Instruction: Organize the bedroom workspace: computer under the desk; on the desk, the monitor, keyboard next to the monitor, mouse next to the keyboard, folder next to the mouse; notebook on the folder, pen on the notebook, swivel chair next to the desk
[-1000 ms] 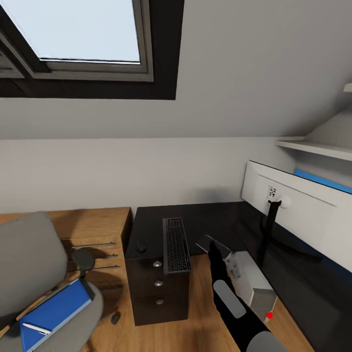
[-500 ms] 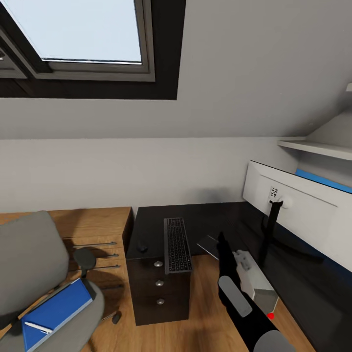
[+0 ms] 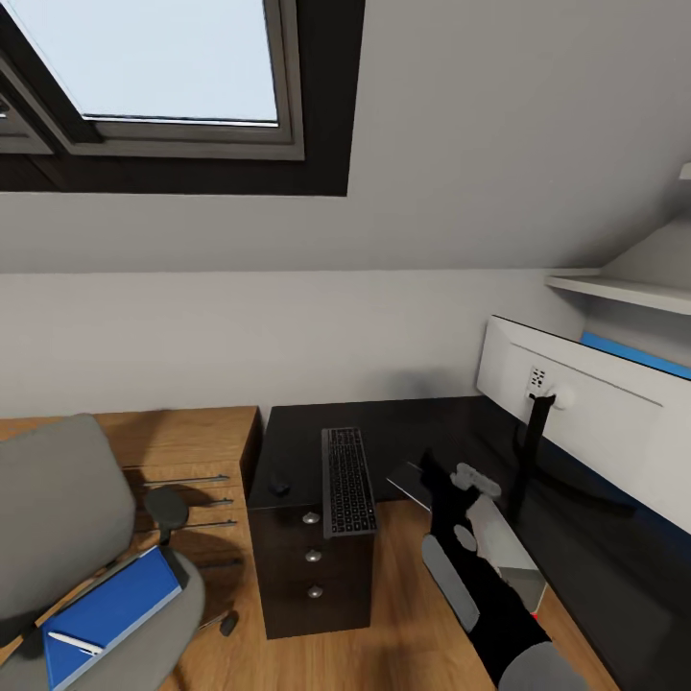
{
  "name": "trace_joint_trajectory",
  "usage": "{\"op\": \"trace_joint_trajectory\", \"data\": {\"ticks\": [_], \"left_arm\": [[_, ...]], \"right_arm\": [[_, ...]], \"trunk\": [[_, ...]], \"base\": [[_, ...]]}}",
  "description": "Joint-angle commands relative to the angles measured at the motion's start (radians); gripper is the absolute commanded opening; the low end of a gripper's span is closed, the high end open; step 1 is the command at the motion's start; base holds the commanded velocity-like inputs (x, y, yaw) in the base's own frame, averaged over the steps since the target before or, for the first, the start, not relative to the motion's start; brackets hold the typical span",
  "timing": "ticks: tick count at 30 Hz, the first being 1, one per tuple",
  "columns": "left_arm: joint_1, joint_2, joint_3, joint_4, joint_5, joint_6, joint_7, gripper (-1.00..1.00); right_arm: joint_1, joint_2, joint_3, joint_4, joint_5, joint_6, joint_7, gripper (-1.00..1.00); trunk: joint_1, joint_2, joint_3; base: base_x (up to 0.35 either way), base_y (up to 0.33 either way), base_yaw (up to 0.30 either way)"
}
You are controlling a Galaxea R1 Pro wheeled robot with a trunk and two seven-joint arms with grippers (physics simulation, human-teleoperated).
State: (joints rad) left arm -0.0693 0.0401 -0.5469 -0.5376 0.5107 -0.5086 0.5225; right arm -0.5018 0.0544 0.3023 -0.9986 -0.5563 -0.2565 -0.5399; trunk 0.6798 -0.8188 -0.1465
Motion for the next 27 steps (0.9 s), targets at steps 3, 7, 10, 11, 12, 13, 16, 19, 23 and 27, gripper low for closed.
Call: {"op": "trace_joint_trajectory", "data": {"ticks": [3, 7, 10, 11, 12, 13, 16, 19, 23, 27], "left_arm": [[-0.001, 0.001, -0.008, -0.001, 0.006, -0.004, 0.008, 1.0], [-0.001, 0.001, -0.009, -0.001, 0.006, -0.004, 0.008, 1.0], [-0.001, 0.001, -0.009, -0.001, 0.006, -0.004, 0.008, 1.0], [-0.001, 0.001, -0.01, -0.001, 0.006, -0.004, 0.008, 1.0], [-0.001, 0.001, -0.01, -0.001, 0.006, -0.004, 0.008, 1.0], [-0.001, 0.001, -0.01, -0.001, 0.006, -0.004, 0.008, 1.0], [-0.001, 0.001, -0.01, -0.001, 0.005, -0.004, 0.008, 1.0], [-0.001, 0.001, -0.01, -0.001, 0.006, -0.004, 0.007, 1.0], [-0.001, 0.001, -0.01, -0.001, 0.006, -0.004, 0.006, 1.0], [-0.001, 0.001, -0.01, -0.001, 0.006, -0.003, 0.002, 1.0]], "right_arm": [[-0.002, 0.0, -0.002, -0.061, 0.092, 0.21, -0.098, 1.0], [-0.004, -0.001, -0.059, -0.133, 0.168, 0.419, -0.169, 1.0], [-0.003, -0.001, -0.125, -0.17, 0.183, 0.457, -0.186, 1.0], [-0.003, -0.001, -0.146, -0.181, 0.186, 0.464, -0.19, 1.0], [-0.002, -0.001, -0.163, -0.191, 0.188, 0.47, -0.192, 1.0], [-0.001, -0.002, -0.177, -0.197, 0.19, 0.474, -0.193, 1.0], [0.014, 0.001, -0.206, -0.206, 0.2, 0.48, -0.194, 1.0], [0.035, -0.001, -0.207, -0.203, 0.207, 0.479, -0.193, 1.0], [0.061, -0.005, -0.169, -0.196, 0.239, 0.479, -0.156, 1.0], [0.064, -0.002, -0.138, -0.165, 0.261, 0.475, -0.104, 1.0]], "trunk": [[0.0, -0.001, -0.002], [0.0, -0.001, -0.002], [0.0, -0.001, -0.002], [0.0, -0.001, -0.002], [0.0, -0.001, -0.002], [0.0, -0.001, -0.002], [0.0, -0.001, -0.002], [0.0, -0.001, -0.002], [0.0, -0.001, -0.002], [0.0, -0.001, -0.002]], "base": [[0.0, 0.0, 0.0], [0.0, 0.0, 0.0], [0.0, 0.0, 0.0], [0.0, 0.0, 0.0], [0.0, 0.0, 0.0], [0.0, 0.0, 0.0], [0.0, 0.0, 0.0], [0.002, -0.003, 0.0], [0.121, -0.121, 0.0], [0.224, -0.233, 0.0]]}}
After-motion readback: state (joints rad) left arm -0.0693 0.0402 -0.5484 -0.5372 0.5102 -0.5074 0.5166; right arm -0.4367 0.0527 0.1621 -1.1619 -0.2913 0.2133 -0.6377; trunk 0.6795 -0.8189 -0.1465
